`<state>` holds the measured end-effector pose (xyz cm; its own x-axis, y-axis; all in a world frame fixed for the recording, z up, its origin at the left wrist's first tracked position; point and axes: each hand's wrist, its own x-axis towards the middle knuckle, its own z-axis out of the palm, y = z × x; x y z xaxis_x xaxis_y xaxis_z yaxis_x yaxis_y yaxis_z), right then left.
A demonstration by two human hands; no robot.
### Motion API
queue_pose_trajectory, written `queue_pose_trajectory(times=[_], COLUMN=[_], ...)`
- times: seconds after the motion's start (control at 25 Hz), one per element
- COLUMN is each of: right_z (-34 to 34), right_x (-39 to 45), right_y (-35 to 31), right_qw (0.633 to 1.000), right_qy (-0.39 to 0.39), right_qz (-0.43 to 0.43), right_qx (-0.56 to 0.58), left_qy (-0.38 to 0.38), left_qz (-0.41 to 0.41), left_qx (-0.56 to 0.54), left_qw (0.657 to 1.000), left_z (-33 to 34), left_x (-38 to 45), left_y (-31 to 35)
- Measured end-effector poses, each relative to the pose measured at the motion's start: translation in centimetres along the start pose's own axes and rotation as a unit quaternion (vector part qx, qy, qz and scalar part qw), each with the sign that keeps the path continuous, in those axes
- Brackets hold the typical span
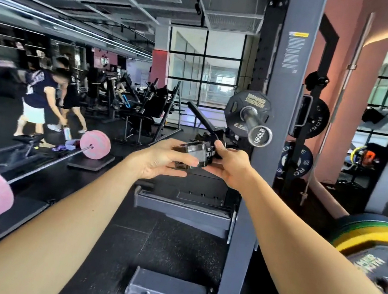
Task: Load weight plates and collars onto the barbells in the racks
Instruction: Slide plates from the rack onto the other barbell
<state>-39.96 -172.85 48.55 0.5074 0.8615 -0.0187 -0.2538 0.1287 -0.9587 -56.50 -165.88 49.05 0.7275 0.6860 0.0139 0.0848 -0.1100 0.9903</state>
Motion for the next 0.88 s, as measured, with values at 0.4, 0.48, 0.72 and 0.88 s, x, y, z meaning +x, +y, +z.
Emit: queue_pose_trajectory(times=[0.4,0.48,0.72,0.88], right_z=[12.5,13.8,15.3,15.4], right_x=[14.1,16.8,24.4,31.2], right_y=[7.6,8.4,11.4,15.1], right_qw=[0.996,0.994,0.984,0.977], right_qy=[-0.029,-0.025,-0.006,0.013], right_qz=[0.06,0.071,0.112,0.142], right_qx=[-0.055,-0.074,-0.139,-0.159], left_qy=[0.096,0.092,0.092,0.101], left_qz=[0.086,0.077,0.042,0.028], left_qx=[0.236,0.256,0.293,0.304], left_qw=[0.963,0.959,0.951,0.947], left_z=[-15.7,-17.9,-21.8,-23.4], left_x=[8.7,11.2,19.2,25.0], left_y=[-5.5,-6.8,-12.4,-16.7])
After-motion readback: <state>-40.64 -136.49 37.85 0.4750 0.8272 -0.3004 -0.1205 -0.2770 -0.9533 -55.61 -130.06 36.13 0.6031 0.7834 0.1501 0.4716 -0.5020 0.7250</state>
